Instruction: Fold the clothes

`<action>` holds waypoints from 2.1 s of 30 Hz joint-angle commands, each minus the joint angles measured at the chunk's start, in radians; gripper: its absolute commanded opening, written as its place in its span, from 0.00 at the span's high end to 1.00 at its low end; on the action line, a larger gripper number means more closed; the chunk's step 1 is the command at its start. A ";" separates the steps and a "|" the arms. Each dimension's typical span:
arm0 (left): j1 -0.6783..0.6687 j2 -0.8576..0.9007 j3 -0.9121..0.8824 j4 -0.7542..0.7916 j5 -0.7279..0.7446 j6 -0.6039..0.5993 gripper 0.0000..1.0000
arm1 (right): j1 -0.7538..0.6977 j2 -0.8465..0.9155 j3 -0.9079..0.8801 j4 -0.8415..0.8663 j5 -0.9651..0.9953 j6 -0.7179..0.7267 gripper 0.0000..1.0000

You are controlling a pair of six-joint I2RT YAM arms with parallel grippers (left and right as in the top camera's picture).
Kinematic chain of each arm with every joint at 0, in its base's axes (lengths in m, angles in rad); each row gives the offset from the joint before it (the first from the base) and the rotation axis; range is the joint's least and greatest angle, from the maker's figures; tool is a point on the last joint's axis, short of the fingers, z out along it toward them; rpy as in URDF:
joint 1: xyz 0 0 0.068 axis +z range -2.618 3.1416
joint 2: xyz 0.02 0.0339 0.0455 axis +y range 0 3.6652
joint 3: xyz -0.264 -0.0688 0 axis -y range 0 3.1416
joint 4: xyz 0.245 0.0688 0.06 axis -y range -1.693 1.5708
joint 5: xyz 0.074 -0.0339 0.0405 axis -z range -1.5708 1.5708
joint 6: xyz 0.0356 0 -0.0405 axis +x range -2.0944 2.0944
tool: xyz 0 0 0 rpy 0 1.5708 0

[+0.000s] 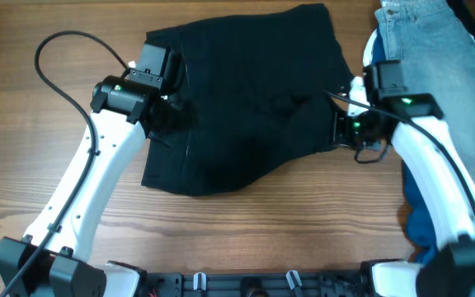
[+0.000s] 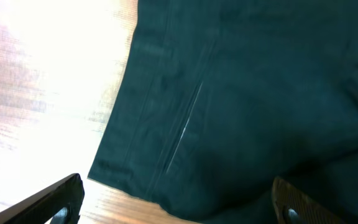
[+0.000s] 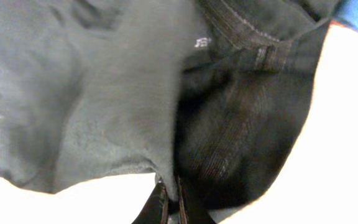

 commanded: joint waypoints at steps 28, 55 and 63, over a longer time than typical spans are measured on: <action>0.105 0.008 -0.674 0.349 -0.024 -0.856 0.39 | -0.002 -0.047 0.011 0.025 0.053 0.132 0.96; 0.122 -0.940 -0.545 0.107 -0.036 -0.584 0.96 | -0.002 -0.452 0.036 -0.296 0.039 0.185 0.96; 0.122 -0.790 -0.545 0.058 -0.241 -0.618 0.96 | -0.001 -0.142 0.060 0.268 -0.026 0.039 0.96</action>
